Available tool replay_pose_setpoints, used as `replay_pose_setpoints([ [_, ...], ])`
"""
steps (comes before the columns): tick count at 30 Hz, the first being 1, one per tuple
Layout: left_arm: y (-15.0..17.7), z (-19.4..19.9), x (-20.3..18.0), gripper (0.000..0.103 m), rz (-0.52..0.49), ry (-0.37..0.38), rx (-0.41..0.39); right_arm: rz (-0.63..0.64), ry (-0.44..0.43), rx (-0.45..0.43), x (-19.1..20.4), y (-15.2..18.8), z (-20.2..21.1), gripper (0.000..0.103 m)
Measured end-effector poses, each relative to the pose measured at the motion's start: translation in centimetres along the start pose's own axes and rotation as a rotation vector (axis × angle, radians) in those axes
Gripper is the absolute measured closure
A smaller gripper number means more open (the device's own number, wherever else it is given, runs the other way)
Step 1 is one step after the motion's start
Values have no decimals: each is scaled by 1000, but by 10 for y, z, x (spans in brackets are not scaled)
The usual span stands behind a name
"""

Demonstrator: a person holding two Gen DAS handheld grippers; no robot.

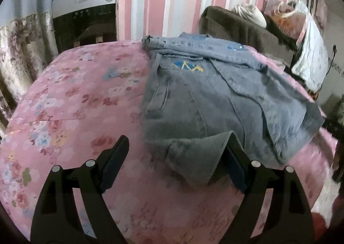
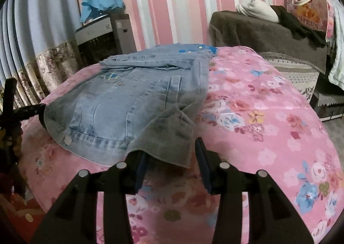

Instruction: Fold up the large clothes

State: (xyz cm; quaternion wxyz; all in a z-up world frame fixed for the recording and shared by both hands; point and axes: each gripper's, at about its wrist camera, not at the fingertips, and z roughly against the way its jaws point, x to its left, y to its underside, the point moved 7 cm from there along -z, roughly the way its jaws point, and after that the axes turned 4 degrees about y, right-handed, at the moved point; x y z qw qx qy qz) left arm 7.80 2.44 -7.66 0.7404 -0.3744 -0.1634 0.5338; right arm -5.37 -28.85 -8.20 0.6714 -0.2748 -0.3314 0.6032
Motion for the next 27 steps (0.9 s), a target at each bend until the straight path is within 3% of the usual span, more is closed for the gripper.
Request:
replay_pose_setpoints([
  [2,-3,-10,-1,25,8,18,17,-3,2,31,0,-3,-11,60],
  [4,-2,-20,-3,39,18,38,50,-21,13,39,-3,-8,-16,64],
  [6,-1,-29,-3,45,34,34,76,-54,14,66,-3,-13,-23,74],
  [8,-1,-33,-4,51,39,37,87,-91,16,92,-5,-15,-30,93],
  [12,-10,-17,-1,78,71,93,63,-162,-87,28,-1,-36,-13,96],
  [16,-30,22,7,81,109,151,-15,-243,-134,-108,-11,-70,35,98],
  [20,-48,50,14,81,135,243,-59,-282,-127,-130,-20,-85,56,98],
  [22,-50,54,18,81,122,244,-60,-337,-153,-97,-25,-81,57,99],
  [25,-30,45,12,80,52,237,11,-199,29,-1,-25,-60,55,99],
  [27,-7,33,6,76,-10,194,67,-176,47,116,-26,-33,40,99],
])
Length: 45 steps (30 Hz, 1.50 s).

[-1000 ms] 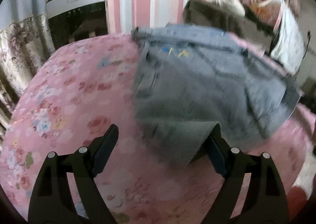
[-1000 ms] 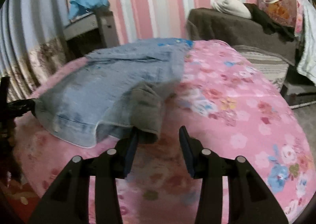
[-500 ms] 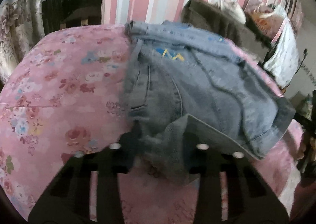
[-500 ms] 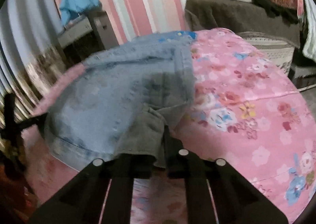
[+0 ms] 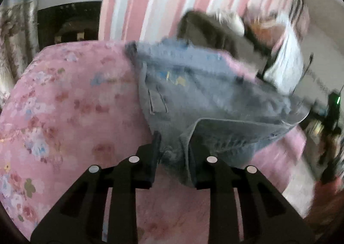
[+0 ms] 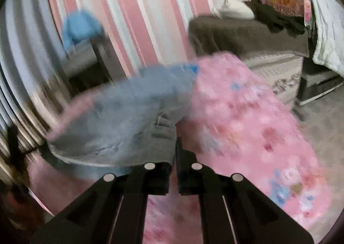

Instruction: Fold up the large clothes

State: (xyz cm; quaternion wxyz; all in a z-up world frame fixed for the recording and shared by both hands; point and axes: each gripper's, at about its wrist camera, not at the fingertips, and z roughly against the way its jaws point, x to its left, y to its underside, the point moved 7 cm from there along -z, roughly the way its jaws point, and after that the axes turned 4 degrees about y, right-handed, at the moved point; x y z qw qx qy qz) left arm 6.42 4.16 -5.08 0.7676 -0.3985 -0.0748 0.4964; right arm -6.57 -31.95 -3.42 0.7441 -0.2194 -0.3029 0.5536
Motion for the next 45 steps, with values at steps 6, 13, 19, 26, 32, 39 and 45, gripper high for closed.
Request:
replay_pose_setpoints([
  [6,31,11,13,46,31,-23,12,89,58,152,-11,48,-17,92],
  [13,24,46,27,18,70,-73,-62,-14,42,7,-41,22,28,70],
  [19,11,24,20,11,83,-54,-61,-46,-19,-14,-27,20,7,64],
  [26,27,-33,-11,12,5,-101,62,-23,-28,46,-5,44,-33,63],
  [32,41,-55,-14,48,26,-135,121,-27,-24,53,0,51,-41,60],
  [39,32,-48,-17,84,26,-108,98,62,16,31,12,44,-37,85],
  [45,-8,-24,-32,92,-27,-102,-1,110,10,-119,35,1,-10,88],
])
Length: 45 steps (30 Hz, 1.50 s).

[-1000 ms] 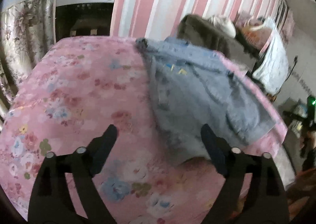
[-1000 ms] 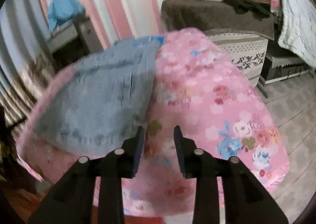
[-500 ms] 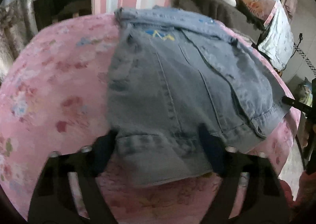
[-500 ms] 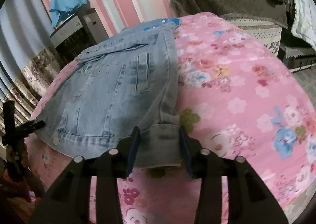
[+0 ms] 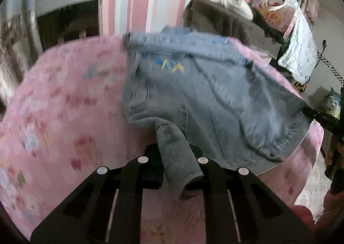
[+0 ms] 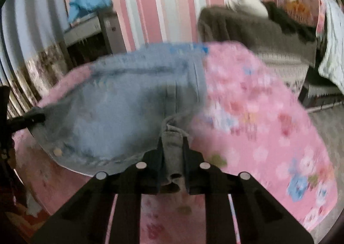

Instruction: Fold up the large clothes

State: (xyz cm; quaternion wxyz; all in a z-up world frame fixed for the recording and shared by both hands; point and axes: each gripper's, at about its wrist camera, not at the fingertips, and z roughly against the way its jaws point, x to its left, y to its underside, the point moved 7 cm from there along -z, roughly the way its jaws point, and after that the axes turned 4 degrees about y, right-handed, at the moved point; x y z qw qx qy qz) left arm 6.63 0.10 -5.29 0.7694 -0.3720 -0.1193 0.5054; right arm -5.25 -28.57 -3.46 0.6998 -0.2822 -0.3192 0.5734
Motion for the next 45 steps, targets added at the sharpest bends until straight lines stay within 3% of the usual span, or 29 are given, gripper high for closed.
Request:
replay_pose_setpoints([
  [6,-62,16,0,94,-20,-37,-95,-41,-15,-92,0,-61,0,88],
  [13,-149,-7,10,94,-38,-71,-128,-17,8,-186,7,-149,-20,88],
  [19,-236,-51,24,94,-67,-106,-136,-16,78,-177,2,-234,-84,88],
  [23,-284,-105,39,94,-84,-155,-108,4,162,-94,-2,-278,-156,88],
  [27,-304,-179,70,92,-64,-157,-5,27,221,17,-10,-289,-228,88],
  [32,-282,-265,100,88,-76,-181,148,24,221,195,-28,-259,-315,87],
  [36,-276,-280,109,82,-48,-144,148,35,201,226,-32,-245,-334,81],
  [38,-277,-276,109,79,-31,-119,141,5,155,203,-35,-250,-325,69],
  [39,-279,-273,108,74,-24,-108,135,-39,86,176,-36,-255,-314,64],
  [41,-285,-263,106,51,-18,-94,112,-90,11,103,-37,-269,-292,58],
  [42,-290,-257,106,17,-23,-124,89,-95,6,75,-37,-274,-283,57],
  [43,-296,-246,105,3,-37,-173,36,-91,8,48,-36,-278,-273,54],
  [45,-306,-227,97,3,-74,-172,-26,-67,26,16,-35,-283,-261,52],
])
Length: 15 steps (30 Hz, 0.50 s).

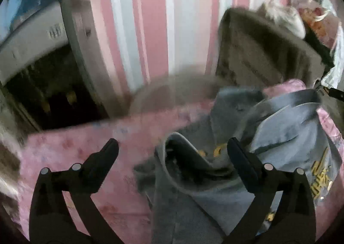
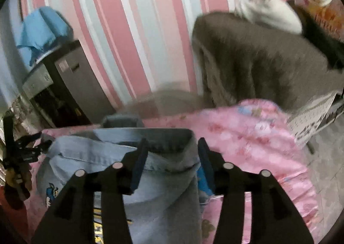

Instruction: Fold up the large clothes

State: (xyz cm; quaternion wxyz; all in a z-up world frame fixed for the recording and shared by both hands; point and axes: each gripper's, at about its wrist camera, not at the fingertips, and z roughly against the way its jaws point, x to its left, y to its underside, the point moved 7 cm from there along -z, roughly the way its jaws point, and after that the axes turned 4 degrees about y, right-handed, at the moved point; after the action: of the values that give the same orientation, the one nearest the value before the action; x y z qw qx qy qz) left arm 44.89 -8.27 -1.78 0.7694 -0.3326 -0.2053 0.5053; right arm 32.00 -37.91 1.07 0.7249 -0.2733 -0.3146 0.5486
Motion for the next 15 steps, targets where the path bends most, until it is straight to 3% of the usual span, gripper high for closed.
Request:
replay_pose_setpoints([
  [5,-1,17,11,3,1,-19,-10,113,68,23,5,9,-4,52],
  [10,29,4,33,3,30,-31,68,144,72,108,1,26,-35,52],
  [13,43,-9,36,3,62,39,120,152,51,166,4,36,-58,52],
  [15,50,-19,26,3,26,74,157,178,24,171,12,40,-67,53],
])
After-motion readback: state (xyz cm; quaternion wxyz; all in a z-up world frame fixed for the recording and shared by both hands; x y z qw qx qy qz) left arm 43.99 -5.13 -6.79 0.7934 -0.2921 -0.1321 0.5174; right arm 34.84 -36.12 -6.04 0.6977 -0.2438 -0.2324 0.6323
